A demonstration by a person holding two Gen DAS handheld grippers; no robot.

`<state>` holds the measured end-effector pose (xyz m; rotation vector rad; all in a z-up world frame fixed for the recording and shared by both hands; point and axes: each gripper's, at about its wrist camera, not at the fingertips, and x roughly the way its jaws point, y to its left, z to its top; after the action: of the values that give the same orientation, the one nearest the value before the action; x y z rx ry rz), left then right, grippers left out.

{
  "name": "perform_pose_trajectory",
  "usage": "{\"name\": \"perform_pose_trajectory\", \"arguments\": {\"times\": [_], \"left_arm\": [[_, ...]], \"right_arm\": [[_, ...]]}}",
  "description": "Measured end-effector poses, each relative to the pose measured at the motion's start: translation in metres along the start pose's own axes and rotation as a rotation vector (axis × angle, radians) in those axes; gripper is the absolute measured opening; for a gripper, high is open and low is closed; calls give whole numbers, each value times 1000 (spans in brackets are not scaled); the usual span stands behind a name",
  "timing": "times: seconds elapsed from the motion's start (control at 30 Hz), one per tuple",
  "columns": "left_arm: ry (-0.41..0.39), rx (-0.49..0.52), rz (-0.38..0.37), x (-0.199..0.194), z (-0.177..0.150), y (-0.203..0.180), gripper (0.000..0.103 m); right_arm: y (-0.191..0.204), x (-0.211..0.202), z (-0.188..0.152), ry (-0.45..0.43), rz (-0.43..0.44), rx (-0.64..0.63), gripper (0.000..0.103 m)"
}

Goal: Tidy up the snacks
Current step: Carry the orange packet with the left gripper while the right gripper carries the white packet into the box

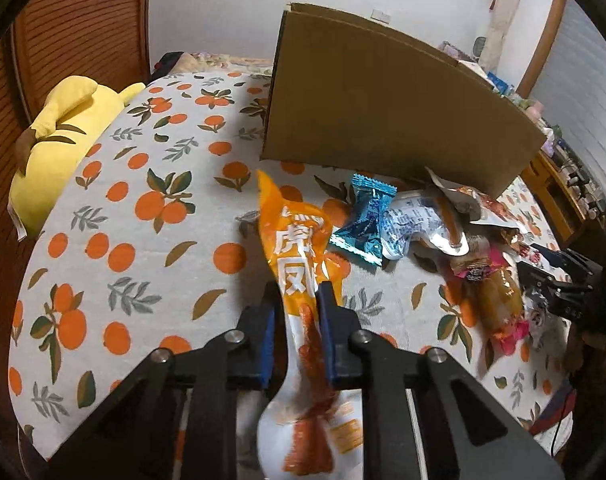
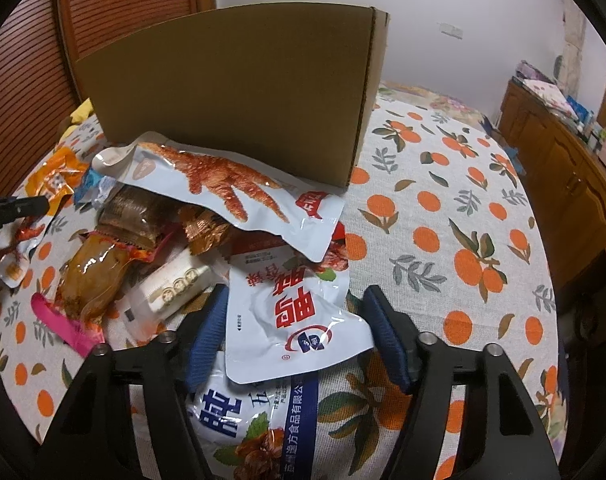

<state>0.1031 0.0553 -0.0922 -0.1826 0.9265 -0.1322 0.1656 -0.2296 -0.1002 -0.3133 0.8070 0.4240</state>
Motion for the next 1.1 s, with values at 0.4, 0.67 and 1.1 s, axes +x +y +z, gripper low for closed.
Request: {"name": "perform_pose_trajectory", "arguments": {"times": [0.4, 0.67, 1.1], "left_arm": [[-25, 19, -27, -14, -9, 2, 13], [-59, 39, -41, -24, -5, -4, 13], [-150, 100, -66, -59, 16, -27, 13]], "right_arm": [[-10, -16, -10, 54, 7, -33, 59], [-34, -36, -19, 36, -56, 1, 59], [-21, -70, -8, -73, -47, -18, 60]]}}
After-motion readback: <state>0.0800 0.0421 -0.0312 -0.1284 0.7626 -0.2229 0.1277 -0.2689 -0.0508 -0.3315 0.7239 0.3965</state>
